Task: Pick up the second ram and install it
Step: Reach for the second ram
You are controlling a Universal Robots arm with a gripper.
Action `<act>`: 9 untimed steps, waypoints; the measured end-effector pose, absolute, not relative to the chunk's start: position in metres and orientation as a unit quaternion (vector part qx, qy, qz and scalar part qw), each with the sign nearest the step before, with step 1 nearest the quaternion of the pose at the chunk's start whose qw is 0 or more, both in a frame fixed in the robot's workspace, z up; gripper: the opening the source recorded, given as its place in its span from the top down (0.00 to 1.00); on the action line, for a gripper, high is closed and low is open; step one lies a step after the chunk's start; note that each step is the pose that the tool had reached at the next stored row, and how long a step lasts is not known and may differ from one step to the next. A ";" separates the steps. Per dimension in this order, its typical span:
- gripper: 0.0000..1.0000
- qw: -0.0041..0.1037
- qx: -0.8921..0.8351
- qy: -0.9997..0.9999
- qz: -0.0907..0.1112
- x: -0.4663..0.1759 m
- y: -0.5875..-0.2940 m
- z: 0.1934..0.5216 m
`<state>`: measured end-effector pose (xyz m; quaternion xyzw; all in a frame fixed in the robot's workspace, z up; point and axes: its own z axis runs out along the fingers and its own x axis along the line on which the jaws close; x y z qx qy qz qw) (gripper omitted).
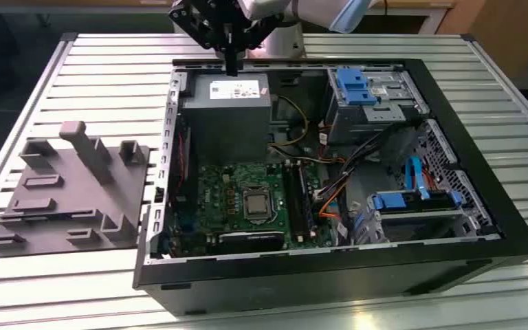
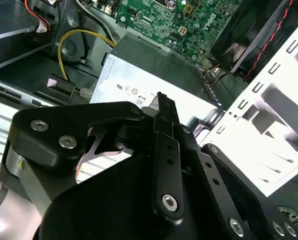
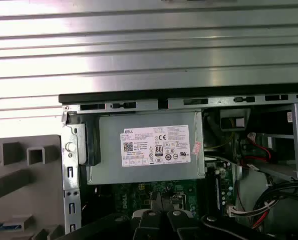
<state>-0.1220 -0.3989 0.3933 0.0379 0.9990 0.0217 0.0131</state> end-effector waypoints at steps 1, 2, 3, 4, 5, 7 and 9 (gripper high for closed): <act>0.89 0.013 0.038 0.999 0.022 -0.122 -0.399 0.393; 0.89 0.013 0.038 0.999 0.022 -0.122 -0.399 0.393; 0.89 0.013 0.038 0.999 0.022 -0.122 -0.399 0.393; 0.89 0.013 0.038 0.999 0.022 -0.122 -0.399 0.393; 0.89 0.013 0.038 0.999 0.022 -0.122 -0.399 0.393; 0.89 0.013 0.038 0.999 0.022 -0.123 -0.399 0.393; 0.89 0.013 0.038 0.999 0.022 -0.124 -0.399 0.393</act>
